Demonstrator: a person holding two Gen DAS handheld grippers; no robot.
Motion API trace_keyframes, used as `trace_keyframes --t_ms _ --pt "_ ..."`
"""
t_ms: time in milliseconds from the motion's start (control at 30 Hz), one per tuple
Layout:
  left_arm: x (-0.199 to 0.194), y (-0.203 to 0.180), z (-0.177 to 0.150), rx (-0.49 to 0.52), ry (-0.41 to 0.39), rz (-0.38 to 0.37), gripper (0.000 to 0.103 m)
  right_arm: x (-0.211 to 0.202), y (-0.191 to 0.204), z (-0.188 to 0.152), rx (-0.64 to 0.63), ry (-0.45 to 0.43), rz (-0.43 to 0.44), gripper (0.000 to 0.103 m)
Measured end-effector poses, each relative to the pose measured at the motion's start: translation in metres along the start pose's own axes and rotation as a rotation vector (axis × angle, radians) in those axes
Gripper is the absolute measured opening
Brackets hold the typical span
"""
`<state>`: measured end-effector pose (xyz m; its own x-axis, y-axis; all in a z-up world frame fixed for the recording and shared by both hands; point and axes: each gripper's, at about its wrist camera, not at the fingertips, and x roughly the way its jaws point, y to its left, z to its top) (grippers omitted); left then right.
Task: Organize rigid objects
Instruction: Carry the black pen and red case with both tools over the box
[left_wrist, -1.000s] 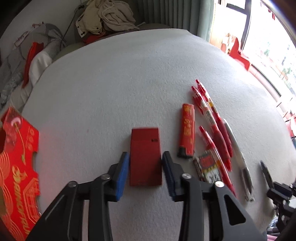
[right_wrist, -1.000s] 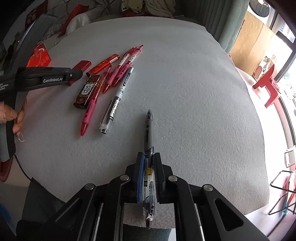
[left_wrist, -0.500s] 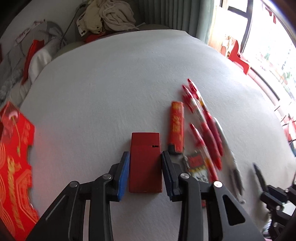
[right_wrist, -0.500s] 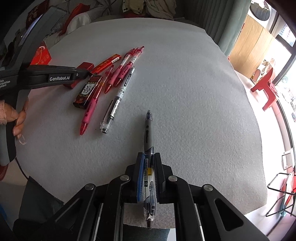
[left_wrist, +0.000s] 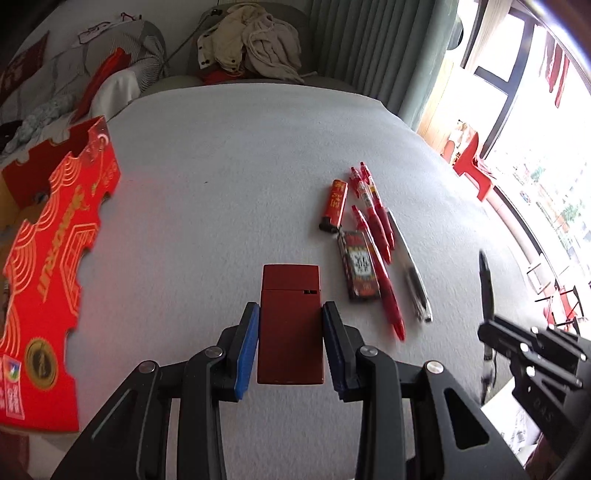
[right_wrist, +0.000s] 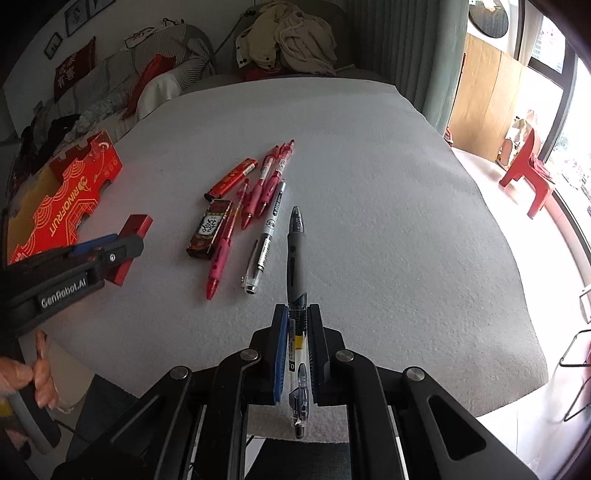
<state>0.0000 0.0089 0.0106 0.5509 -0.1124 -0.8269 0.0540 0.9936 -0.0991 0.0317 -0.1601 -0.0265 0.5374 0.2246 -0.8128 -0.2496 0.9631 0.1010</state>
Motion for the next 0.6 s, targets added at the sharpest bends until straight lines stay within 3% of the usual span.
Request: trace_keyframes --t_ms 333,600 --pt "-0.041 -0.016 -0.02 0.068 -0.103 0.009 0.037 -0.014 0.021 -0.003 -0.008 -0.035 0.035 0.011" --pt "-0.063 -0.012 -0.029 0.052 -0.164 -0.018 0.037 -0.021 0.029 -0.003 -0.006 -0.046 0.036 0.011"
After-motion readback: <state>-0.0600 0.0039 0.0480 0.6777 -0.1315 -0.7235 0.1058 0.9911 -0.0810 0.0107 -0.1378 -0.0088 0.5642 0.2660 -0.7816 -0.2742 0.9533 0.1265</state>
